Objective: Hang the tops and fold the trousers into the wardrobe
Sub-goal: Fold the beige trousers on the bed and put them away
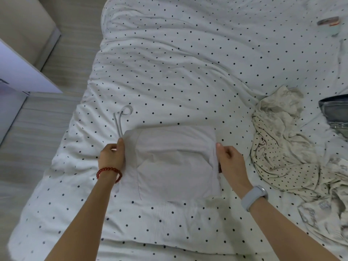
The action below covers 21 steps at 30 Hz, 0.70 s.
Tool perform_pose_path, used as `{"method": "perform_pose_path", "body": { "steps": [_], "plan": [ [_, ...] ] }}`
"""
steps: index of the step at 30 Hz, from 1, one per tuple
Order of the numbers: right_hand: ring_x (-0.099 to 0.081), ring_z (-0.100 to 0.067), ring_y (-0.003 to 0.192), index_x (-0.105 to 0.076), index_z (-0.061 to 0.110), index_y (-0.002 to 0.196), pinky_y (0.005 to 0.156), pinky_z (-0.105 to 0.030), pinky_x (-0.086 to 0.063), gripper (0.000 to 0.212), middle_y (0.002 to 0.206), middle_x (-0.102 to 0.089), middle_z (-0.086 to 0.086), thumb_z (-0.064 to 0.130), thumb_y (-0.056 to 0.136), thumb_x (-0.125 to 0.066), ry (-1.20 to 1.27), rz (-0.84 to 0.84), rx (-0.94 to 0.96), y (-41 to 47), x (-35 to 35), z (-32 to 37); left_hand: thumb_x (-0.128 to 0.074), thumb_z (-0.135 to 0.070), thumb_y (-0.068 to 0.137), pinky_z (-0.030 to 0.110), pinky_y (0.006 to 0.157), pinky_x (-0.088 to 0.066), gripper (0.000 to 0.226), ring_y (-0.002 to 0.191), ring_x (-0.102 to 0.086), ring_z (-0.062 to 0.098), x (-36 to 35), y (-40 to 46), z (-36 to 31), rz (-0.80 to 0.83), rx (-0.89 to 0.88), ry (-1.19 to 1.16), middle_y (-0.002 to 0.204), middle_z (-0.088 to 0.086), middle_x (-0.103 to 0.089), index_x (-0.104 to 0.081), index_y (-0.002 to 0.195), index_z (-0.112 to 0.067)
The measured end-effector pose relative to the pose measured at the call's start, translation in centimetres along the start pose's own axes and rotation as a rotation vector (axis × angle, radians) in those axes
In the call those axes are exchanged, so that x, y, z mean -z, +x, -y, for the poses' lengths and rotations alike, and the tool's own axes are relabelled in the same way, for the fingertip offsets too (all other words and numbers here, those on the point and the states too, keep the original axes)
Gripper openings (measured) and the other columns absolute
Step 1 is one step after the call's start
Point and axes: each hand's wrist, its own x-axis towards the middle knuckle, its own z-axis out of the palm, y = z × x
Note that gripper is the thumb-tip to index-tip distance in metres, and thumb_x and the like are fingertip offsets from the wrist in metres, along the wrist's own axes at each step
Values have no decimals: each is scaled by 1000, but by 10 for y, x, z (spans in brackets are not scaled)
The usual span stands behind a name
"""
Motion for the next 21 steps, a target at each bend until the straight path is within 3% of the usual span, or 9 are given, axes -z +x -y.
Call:
{"method": "perform_pose_path", "body": {
  "steps": [3,6,10,12,14,16,18,21],
  "plan": [
    [-40,-13,52,-41,11,65,48,-14,-36,39,57,-42,2,37,94,-46,-54,93,3,-19,3,-6,-48,-46,91,36,72,-42,46,72,-50,26,12,-12,23,78,79,-19,73,13,-53,-51,71,-4],
    [-28,-13,51,-32,13,64,47,-20,-24,37,55,-32,2,26,96,-44,-117,62,77,-36,-13,-12,-44,-29,96,34,67,-37,35,75,-46,27,9,-35,27,39,56,-12,69,10,-50,-48,72,-5],
    [-25,-10,49,-31,19,62,44,-17,-27,38,54,-30,3,13,99,-38,-23,-96,108,-37,-28,-13,-34,-21,100,32,69,-32,26,79,-45,25,-8,-44,19,-115,60,-128,76,8,-49,-52,99,-1],
    [-28,-12,50,-31,17,62,45,-16,-26,38,54,-31,2,14,99,-38,-13,-54,76,-33,-27,-20,-35,-23,100,32,67,-33,28,77,-47,28,-11,-40,21,-136,58,-108,71,4,-48,-52,104,0],
    [-36,-15,50,-38,15,66,50,-21,-32,32,55,-37,2,19,97,-43,-41,20,37,-29,-21,-26,-38,-27,99,33,67,-35,29,78,-49,29,-11,-36,28,-123,36,22,80,8,-55,-52,104,-3],
    [-52,-12,67,-51,16,92,63,-24,-42,7,75,-52,5,22,94,-50,-26,36,-3,-26,-12,-27,-44,-30,97,36,74,-40,28,89,-51,30,-9,-31,30,-149,-20,116,105,13,-57,-53,108,-6],
    [-52,-11,100,-45,15,125,87,-26,-43,35,111,-52,4,27,93,-53,-4,-16,68,-19,-8,-21,-47,-32,93,43,90,-39,39,112,-47,35,-11,-25,23,-223,-180,77,126,18,-50,-52,120,-5],
    [-29,-9,131,-29,16,142,107,-26,-27,55,139,-31,5,29,93,-52,-71,33,255,0,-15,2,-36,-47,84,49,104,-29,62,129,-37,36,-21,-14,-3,-174,-539,190,137,17,-46,-52,129,-7]
  ]
}}
